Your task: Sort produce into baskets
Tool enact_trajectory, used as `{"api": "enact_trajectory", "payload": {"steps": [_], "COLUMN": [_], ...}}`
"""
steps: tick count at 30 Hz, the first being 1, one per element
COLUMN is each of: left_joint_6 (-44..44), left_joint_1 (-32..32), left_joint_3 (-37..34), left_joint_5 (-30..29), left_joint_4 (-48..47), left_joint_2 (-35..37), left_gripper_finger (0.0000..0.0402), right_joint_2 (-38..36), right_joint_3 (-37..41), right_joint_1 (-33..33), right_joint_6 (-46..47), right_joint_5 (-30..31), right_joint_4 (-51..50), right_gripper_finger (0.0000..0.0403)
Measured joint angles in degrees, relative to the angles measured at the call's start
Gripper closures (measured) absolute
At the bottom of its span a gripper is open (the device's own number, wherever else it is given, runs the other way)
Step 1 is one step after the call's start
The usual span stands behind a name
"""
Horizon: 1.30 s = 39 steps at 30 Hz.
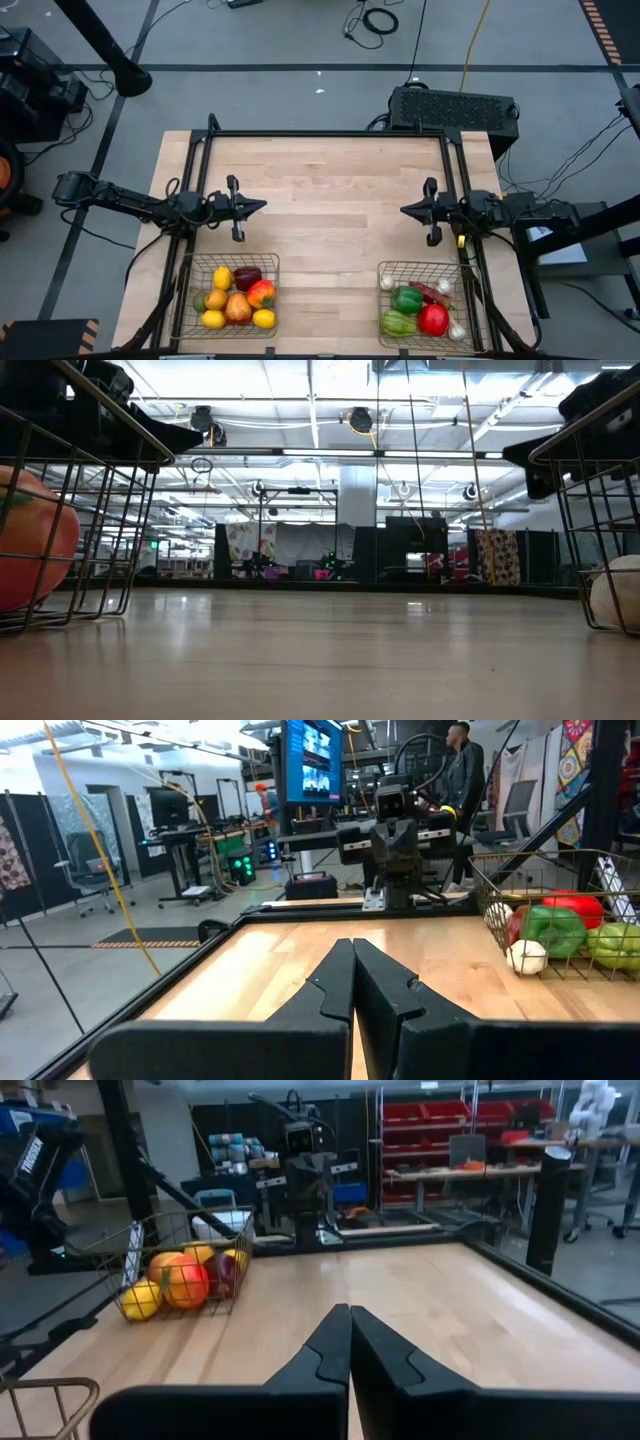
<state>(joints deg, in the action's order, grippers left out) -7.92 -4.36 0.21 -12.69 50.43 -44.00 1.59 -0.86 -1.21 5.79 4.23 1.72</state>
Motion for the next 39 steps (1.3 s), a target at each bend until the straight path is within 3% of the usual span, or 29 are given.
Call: {"api": "enact_trajectory", "payload": {"steps": [6,28,30,34,39], "left_joint_6": [0.02,2.16,3.98,5.78,7.29], "left_joint_1": [0.0,0.24,1.24,4.05,7.36], "left_joint_3": [0.0,0.02,0.02,0.02,0.04], "left_joint_5": [-0.02,0.63,2.31,11.39,12.35], "left_joint_4": [0.01,-0.51,-1.47,-2.89,-9.23], "left_joint_2": [0.0,0.01,0.02,0.53,2.57], "left_gripper_finger": [0.0395,0.0395,0.0396,0.0398,0.0399], "right_joint_2": [-0.98,-0.31,-0.31,-0.31,-0.31], "right_joint_3": [-0.02,-0.02,-0.02,-0.02,-0.02], "right_joint_1": [-0.02,-0.02,-0.02,-0.02,-0.02], "right_joint_6": [-1.98,-0.44,-0.53,-0.49,-0.49], "right_joint_5": [-2.87,-1.53,-1.53,-1.51,-1.51], "right_joint_4": [-0.63,-0.35,-0.36,-0.35,-0.33], "right_gripper_finger": [0.0403,0.0403,0.0403,0.0403,0.0403]}}
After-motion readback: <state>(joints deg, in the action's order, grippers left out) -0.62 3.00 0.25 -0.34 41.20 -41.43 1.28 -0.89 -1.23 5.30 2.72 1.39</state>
